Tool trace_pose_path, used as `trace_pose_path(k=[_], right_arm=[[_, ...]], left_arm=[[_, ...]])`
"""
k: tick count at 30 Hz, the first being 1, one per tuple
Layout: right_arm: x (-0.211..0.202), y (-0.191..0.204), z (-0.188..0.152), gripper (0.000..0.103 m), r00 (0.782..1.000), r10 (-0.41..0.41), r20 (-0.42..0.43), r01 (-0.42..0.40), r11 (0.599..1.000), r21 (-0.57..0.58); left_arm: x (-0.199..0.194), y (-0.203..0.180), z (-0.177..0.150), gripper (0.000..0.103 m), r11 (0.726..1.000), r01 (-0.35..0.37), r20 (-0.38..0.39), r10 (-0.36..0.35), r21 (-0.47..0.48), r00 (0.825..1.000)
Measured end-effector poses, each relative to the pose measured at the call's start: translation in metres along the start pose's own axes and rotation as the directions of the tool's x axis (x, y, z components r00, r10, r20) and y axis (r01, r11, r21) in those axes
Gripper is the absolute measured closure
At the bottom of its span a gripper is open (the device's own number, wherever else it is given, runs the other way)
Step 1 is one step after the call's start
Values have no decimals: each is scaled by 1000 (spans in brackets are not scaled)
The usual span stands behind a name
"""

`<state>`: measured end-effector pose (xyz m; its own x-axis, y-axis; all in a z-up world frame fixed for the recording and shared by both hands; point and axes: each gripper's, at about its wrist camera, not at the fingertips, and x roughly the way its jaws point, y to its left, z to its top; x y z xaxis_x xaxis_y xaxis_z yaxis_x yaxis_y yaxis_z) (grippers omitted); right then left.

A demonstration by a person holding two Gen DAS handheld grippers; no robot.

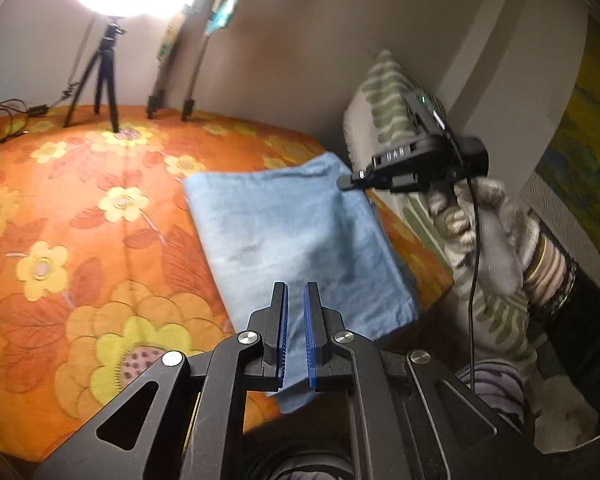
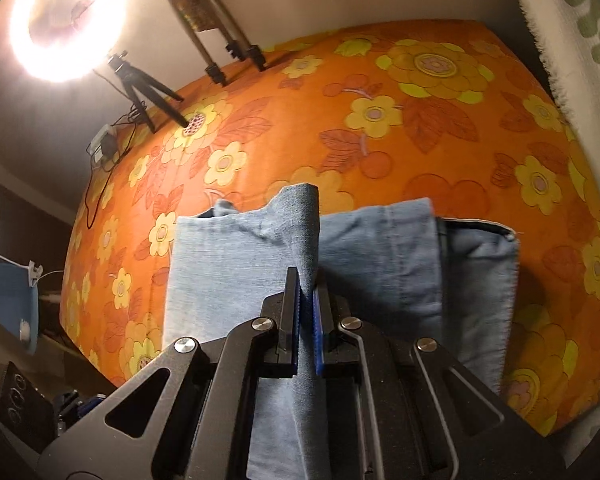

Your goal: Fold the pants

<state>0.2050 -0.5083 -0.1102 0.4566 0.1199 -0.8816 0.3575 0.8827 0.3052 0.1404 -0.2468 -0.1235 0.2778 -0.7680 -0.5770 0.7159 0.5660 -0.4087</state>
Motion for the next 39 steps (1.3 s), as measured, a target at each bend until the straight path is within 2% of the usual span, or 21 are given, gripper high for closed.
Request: trace_pose_path(k=[6,15,18,20,26,28,33,35,39], right_arm=[[-4,-15,-1,98,1000,-19,6,19,1000,14],[-11,-36,4,98,997,-72,8,72,997,9],[-7,-46,6,98,995,-97,-6,97,995,9],[-2,-51,7,98,992,-122,-18,122,993,-1],[6,-63,10,98,993,-122,-11,122,992,19],[7,-63,8,98,994,-110,-7,110,994,15],[-10,-73,-2,93,999,-13,32,12,999,43],[-23,-78,-11,93,998,13,59,-16,998,55],[-41,-85,-41,92,997,53,57,-56,997,55]], left_arm=[[33,-8,-5,97,999,19,-79,-17,29,997],[49,-11,0,97,999,32,-86,-28,39,996],[55,-13,-1,87,998,33,-104,-27,53,994],[62,-17,-1,87,997,39,-117,-31,66,993],[80,-27,-4,87,994,56,-148,-42,96,988],[85,-28,-4,87,993,57,-154,-41,105,987],[92,-28,-5,87,993,58,-162,-40,104,986],[93,-28,-6,87,993,57,-160,-40,101,986],[90,-29,-6,87,993,59,-156,-43,100,987]])
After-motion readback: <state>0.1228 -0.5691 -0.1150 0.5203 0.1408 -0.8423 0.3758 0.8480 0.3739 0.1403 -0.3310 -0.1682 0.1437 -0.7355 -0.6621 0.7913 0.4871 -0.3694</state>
